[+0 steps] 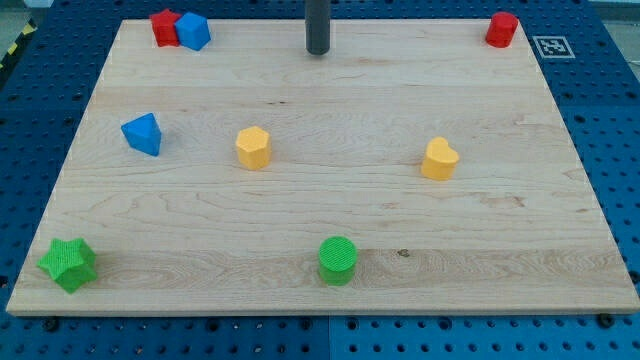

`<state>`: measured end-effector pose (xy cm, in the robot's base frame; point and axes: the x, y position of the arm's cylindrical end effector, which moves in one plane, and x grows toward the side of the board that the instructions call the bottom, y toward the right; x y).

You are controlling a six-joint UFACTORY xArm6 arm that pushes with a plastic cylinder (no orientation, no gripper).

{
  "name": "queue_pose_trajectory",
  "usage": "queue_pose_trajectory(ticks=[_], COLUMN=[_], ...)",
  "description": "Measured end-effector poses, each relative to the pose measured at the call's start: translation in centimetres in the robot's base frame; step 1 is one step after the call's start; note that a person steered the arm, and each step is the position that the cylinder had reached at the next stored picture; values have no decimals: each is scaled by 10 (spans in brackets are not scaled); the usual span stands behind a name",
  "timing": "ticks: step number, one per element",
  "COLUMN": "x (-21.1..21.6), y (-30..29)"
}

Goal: Slide the yellow heart slightly down

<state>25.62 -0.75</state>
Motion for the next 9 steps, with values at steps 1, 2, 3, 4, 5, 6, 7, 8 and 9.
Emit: queue_pose_trajectory(ticks=[1, 2, 3, 4, 5, 6, 7, 8, 9], x=[21, 52, 79, 98, 129, 168, 174, 197, 198], y=[23, 51, 53, 94, 117, 133, 130, 155, 163])
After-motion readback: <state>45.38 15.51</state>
